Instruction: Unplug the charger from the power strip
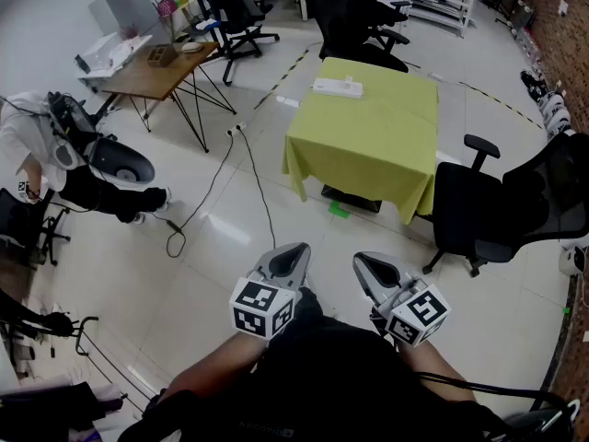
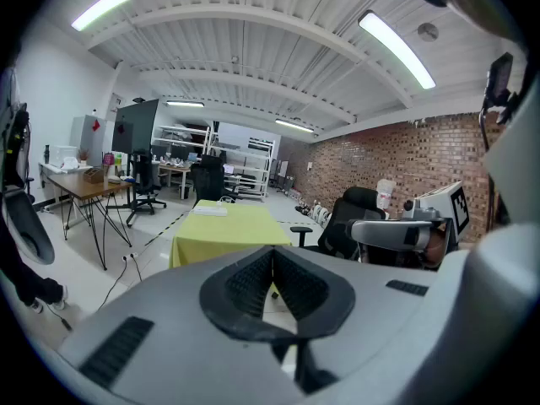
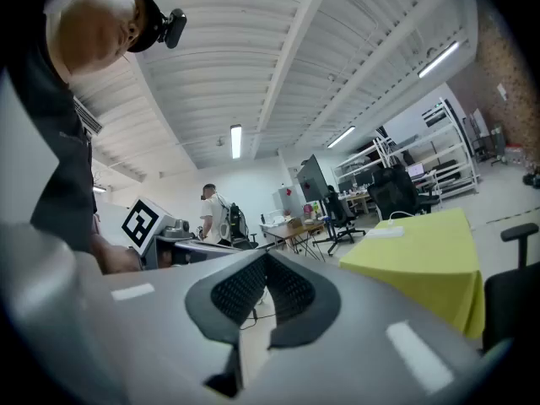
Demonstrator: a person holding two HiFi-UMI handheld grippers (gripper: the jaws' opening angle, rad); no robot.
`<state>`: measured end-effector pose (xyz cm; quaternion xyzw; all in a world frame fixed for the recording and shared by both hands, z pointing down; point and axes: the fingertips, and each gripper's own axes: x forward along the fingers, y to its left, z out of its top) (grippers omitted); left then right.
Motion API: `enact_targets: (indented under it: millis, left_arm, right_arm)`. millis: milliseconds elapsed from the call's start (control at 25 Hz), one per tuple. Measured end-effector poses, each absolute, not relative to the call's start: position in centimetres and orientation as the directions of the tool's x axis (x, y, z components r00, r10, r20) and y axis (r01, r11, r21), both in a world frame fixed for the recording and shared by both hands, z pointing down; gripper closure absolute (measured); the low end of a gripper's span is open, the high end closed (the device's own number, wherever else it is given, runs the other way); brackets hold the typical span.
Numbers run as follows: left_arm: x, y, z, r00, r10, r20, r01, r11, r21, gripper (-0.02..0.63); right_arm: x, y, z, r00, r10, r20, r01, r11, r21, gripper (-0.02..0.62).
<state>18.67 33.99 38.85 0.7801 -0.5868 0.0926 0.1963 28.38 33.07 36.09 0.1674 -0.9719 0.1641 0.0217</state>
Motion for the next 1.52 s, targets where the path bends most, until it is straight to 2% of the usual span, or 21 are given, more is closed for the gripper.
enact_targets:
  millis: [800, 1040, 1520]
  left_arm:
    - [13.1, 28.1, 42.4, 0.272, -0.868, 0.416, -0.945, -0.159, 0.285, 0.598]
    - [8.8, 24.0, 42.4, 0.255, -0.878, 0.406, -0.94, -0.126, 0.317, 0.598]
    - [1.6, 16.1, 42.4, 0.333, -0.861, 0.383, -0.911, -0.188, 0.368, 0.598]
  right_arm:
    - [23.6, 26.4, 39.5, -0.932, -0.309, 0.188, -0.359, 0.857, -0.37, 0.592]
    - [19.9, 21.7, 39.3, -0.925, -0.3, 0.232, -0.368, 0.86, -0.355, 0.592]
    - [10.9, 14.8, 37.1, -0.912, -0.294, 0.287, -0.369, 0.892, -0.261, 0.592]
